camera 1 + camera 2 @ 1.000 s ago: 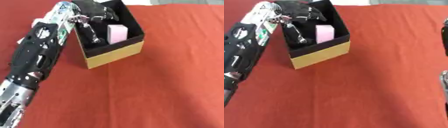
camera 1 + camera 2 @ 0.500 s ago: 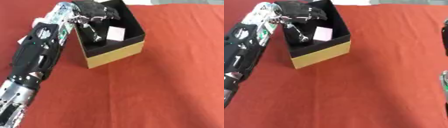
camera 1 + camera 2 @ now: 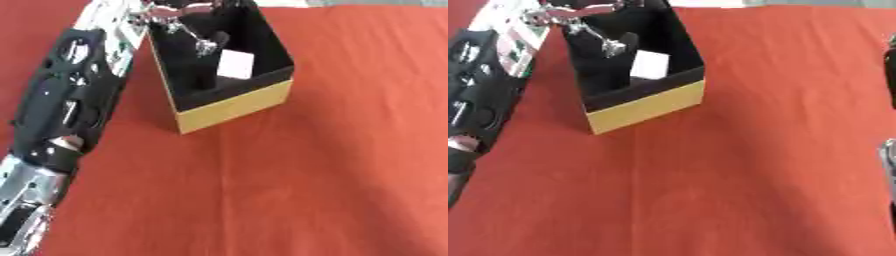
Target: Pick up objects on the table and place them in the box.
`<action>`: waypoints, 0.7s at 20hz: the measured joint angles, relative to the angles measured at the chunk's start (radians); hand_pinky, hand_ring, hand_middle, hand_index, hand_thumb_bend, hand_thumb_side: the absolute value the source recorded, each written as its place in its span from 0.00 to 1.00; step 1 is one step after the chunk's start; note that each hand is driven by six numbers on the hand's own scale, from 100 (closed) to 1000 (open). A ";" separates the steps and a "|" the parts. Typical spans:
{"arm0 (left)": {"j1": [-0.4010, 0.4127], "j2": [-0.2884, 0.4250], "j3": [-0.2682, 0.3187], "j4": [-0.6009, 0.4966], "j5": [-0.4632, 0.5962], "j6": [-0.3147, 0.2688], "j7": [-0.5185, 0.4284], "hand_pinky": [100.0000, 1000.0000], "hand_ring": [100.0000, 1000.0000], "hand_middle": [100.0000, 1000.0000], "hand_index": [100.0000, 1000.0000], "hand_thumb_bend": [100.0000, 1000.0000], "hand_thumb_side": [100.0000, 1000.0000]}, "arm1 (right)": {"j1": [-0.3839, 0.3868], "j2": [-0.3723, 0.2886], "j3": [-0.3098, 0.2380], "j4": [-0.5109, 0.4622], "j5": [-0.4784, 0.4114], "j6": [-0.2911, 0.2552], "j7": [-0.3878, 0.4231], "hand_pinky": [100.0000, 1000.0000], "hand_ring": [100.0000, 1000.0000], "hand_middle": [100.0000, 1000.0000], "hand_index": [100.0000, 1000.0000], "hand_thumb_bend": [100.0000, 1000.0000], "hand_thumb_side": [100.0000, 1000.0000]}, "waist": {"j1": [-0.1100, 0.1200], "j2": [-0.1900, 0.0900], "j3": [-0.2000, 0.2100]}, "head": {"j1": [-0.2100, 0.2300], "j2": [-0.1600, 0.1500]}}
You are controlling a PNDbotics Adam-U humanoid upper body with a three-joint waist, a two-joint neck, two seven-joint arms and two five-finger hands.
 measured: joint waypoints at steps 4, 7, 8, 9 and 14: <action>0.010 0.084 -0.016 -0.083 0.060 0.012 -0.012 0.69 0.84 0.88 0.97 0.17 0.08 | 0.009 -0.001 -0.003 0.000 0.001 0.003 -0.002 0.79 0.72 0.74 0.87 0.00 0.65 | 0.003 -0.006 0.020 | -0.018 0.008; 0.035 0.151 -0.028 -0.115 0.103 0.039 -0.039 0.72 0.86 0.88 0.98 0.26 0.12 | 0.016 -0.002 -0.006 0.000 0.002 0.006 -0.005 0.79 0.72 0.74 0.87 0.00 0.65 | 0.004 -0.007 0.033 | -0.036 0.011; 0.043 0.174 -0.031 -0.120 0.118 0.050 -0.050 0.72 0.86 0.88 0.98 0.26 0.13 | 0.017 -0.002 -0.007 0.000 0.004 0.007 -0.005 0.79 0.72 0.74 0.87 0.00 0.65 | 0.004 -0.007 0.036 | -0.040 0.013; 0.051 0.199 -0.035 -0.122 0.133 0.061 -0.061 0.73 0.86 0.88 0.98 0.28 0.14 | 0.017 -0.002 -0.007 0.000 0.005 0.008 -0.006 0.79 0.72 0.74 0.87 0.00 0.65 | 0.004 -0.007 0.038 | -0.045 0.015; 0.096 0.318 -0.045 -0.132 0.208 0.118 -0.118 0.75 0.89 0.90 1.00 0.30 0.28 | 0.016 -0.004 -0.007 0.000 0.006 0.011 -0.006 0.79 0.72 0.74 0.87 0.00 0.65 | 0.001 -0.007 0.036 | -0.053 0.016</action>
